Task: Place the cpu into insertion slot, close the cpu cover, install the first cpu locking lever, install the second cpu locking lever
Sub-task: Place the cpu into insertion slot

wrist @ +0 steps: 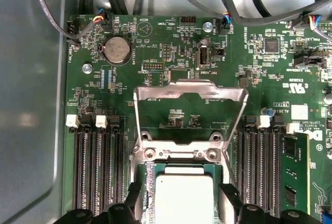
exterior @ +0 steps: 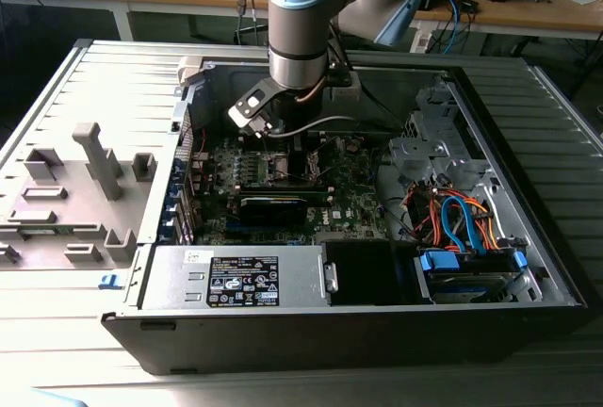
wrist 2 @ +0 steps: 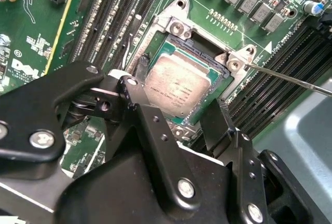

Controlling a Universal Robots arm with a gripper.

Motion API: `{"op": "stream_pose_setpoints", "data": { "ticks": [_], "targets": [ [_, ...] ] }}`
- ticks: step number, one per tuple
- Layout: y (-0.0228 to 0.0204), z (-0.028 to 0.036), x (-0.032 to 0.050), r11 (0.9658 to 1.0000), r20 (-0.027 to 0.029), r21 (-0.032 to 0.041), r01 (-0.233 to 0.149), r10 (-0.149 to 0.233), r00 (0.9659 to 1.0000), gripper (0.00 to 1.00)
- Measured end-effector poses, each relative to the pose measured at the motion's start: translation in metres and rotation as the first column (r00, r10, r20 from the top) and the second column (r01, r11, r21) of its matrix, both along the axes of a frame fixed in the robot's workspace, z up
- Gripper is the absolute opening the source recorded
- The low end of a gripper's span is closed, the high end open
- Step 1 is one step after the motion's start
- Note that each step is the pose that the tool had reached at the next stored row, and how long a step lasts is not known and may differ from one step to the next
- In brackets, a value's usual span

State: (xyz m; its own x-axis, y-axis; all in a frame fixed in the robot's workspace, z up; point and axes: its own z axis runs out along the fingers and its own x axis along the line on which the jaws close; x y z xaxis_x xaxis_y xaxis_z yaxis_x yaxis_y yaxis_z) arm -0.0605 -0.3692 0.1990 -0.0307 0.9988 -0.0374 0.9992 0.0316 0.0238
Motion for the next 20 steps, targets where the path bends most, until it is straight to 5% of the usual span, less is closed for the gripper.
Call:
{"op": "stream_pose_setpoints", "data": {
  "ticks": [9,20],
  "targets": [
    [0.0036,-0.0011,0.0,0.9996,0.0,-0.0001,-0.027,0.027,0.9996,0.68],
    [-0.0004,0.002,-0.0003,0.9996,-0.0002,-0.0004,-0.029,0.029,0.9996,0.68]
  ]
}}
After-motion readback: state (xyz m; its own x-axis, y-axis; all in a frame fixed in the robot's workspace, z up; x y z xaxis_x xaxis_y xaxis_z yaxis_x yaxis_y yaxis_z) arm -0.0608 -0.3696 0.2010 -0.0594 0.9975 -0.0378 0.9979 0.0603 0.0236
